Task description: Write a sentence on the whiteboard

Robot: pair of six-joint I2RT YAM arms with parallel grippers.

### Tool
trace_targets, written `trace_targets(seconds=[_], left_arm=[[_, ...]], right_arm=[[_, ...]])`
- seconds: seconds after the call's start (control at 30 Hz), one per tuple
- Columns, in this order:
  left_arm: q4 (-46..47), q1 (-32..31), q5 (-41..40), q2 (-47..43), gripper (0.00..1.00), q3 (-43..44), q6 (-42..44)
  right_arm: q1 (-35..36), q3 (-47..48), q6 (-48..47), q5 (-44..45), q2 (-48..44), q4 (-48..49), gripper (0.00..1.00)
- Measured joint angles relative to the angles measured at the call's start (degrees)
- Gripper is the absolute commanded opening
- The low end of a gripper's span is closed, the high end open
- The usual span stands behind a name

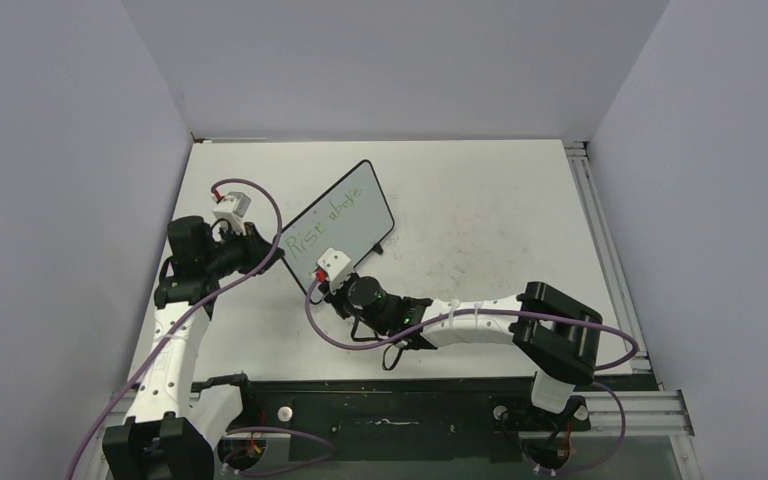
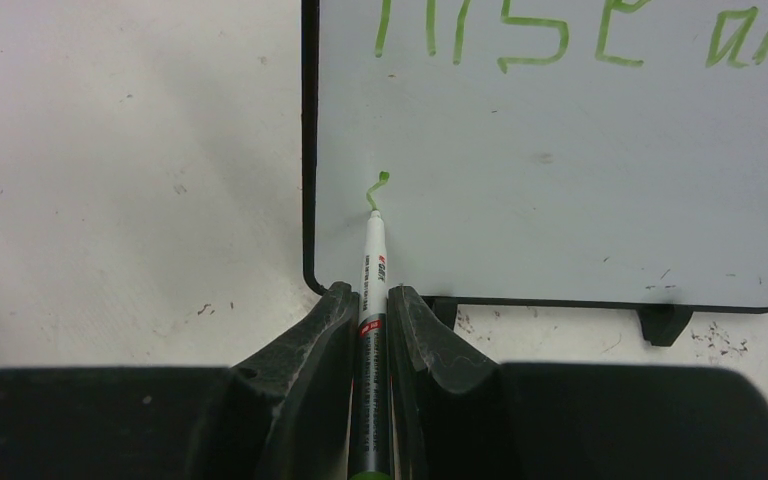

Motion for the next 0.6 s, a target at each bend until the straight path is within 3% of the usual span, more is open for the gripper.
trace_targets(seconds=[0.6], left_arm=[[0.0, 0.0, -0.2, -0.2, 0.00, 0.0, 0.2]], right_arm=[[0.2, -1.1, 0.2, 0.3, 1.9, -0.7, 0.05]])
